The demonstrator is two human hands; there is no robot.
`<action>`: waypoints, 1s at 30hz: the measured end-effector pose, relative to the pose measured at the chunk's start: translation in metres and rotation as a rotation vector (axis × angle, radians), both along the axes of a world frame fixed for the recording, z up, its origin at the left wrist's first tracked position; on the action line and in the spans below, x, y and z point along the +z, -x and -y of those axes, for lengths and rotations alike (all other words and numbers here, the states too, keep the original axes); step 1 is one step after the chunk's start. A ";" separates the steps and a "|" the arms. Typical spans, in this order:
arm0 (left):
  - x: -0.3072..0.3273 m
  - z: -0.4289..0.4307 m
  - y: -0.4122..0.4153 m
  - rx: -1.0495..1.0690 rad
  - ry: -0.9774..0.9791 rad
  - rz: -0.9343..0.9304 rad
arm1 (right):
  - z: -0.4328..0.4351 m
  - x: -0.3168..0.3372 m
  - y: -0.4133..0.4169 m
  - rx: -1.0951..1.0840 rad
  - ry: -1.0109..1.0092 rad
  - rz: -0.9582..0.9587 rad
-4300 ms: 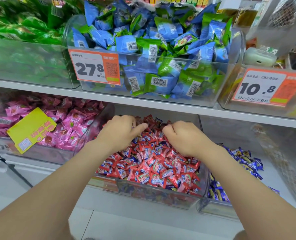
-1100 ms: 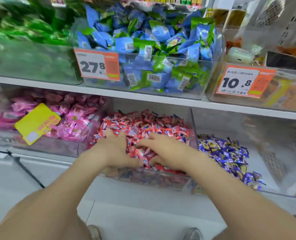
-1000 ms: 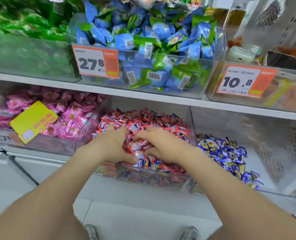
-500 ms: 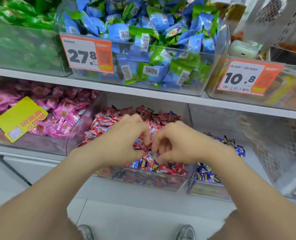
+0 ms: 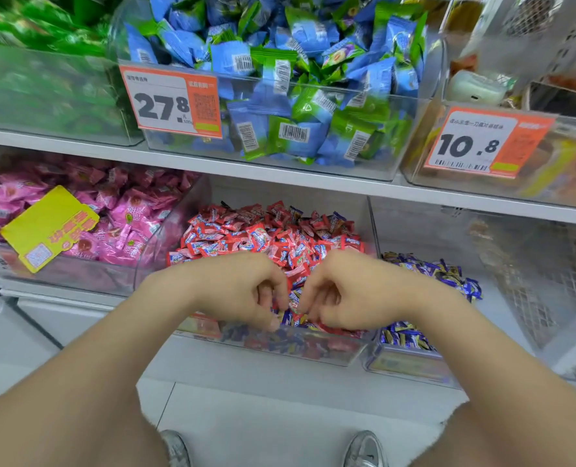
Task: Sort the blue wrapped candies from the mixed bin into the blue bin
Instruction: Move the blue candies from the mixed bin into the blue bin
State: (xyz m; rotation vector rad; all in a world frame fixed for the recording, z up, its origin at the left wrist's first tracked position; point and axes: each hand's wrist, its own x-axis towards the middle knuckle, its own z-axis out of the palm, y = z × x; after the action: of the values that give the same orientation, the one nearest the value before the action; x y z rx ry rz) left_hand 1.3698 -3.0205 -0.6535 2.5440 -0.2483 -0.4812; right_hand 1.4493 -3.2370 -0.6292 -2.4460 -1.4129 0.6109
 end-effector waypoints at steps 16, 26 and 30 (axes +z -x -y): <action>-0.010 0.013 -0.010 0.072 -0.289 0.216 | 0.008 -0.004 -0.008 -0.142 -0.183 -0.033; 0.002 -0.005 -0.012 0.056 -0.355 0.065 | -0.013 -0.023 -0.008 0.020 0.053 0.284; 0.003 -0.007 -0.014 -0.023 -0.352 0.063 | -0.026 -0.027 -0.011 0.015 0.169 0.390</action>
State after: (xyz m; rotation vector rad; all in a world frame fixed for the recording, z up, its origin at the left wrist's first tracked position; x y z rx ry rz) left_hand 1.3838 -3.0132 -0.6506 2.9056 -0.2328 -0.4893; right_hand 1.4598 -3.2115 -0.6566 -2.8055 -1.5735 0.2714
